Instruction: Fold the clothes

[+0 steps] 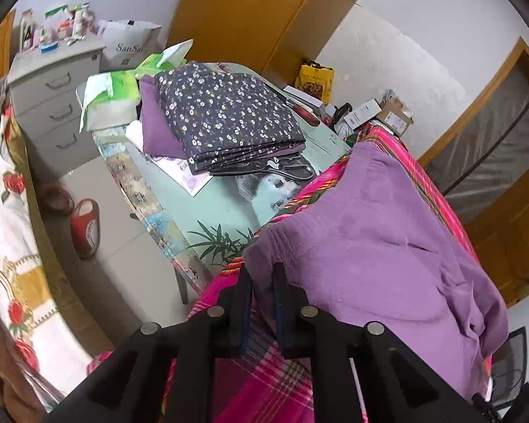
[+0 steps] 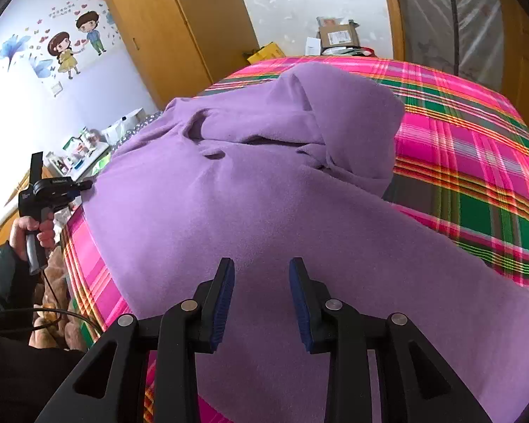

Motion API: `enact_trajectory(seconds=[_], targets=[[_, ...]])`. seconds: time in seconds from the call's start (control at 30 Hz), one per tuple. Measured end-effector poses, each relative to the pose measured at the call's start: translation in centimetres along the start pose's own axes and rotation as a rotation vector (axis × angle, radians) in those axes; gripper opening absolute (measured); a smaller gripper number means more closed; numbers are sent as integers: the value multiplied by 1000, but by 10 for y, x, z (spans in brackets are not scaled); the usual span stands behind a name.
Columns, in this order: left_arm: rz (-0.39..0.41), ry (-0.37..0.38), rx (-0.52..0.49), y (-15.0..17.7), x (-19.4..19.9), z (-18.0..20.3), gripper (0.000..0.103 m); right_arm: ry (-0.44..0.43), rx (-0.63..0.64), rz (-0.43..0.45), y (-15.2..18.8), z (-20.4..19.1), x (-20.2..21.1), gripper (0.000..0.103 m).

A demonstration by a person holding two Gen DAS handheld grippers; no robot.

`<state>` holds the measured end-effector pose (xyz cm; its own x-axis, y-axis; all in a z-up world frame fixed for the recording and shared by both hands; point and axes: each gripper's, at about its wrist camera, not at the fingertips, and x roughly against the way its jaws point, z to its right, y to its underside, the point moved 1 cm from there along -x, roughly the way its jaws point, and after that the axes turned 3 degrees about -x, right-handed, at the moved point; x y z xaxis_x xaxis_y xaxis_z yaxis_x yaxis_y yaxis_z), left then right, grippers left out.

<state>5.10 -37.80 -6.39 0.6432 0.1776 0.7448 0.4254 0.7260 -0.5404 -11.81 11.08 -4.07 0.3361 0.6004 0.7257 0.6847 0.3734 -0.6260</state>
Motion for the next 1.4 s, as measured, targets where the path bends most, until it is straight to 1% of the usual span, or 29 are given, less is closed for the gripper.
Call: enact_trajectory(seconds=[0.03,0.13,0.3,0.43,0.53,0.7,0.8,0.93,1.0,1.03,1.13,1.17,1.23,1.27,1.33,1.4], targets=[[4,2,0,-1,3,-1,16,-2,2,3,1,0,1,34],[21,-10,-4,0,11,1,18,-8,7,1,3,0,2,34],[52,-63,-25,2,22,9,18,-33,34,-16,7,-8,-2,34],[84,-117,-13,0,32,7,16,-64,81,-29,11,-18,-2,34],[80,-53,-68,6,36,27,16,-79,105,-45,16,-24,-5,34],[1,103,-270,38,25,93,16,-91,151,-71,23,-35,-11,34],[-39,177,-373,61,19,129,16,-84,173,-76,28,-39,-12,33],[-99,251,-457,82,10,164,16,-113,171,-90,31,-38,-10,34],[-125,278,-491,92,6,177,16,-122,165,-82,31,-36,-5,34],[-134,287,-506,97,5,184,16,-120,154,-67,29,-34,-2,34],[-159,307,-532,107,2,197,16,-112,58,-3,19,-18,7,34],[-168,313,-541,110,1,201,16,-100,8,23,14,-8,10,34],[-180,327,-558,114,-1,209,16,-71,-45,52,4,5,13,36],[-186,330,-564,116,-3,212,16,-48,-75,69,-3,14,14,37],[-197,332,-573,117,-8,216,16,-2,-135,103,-17,31,16,45],[-206,332,-576,119,-12,217,16,20,-194,130,-32,48,16,46]])
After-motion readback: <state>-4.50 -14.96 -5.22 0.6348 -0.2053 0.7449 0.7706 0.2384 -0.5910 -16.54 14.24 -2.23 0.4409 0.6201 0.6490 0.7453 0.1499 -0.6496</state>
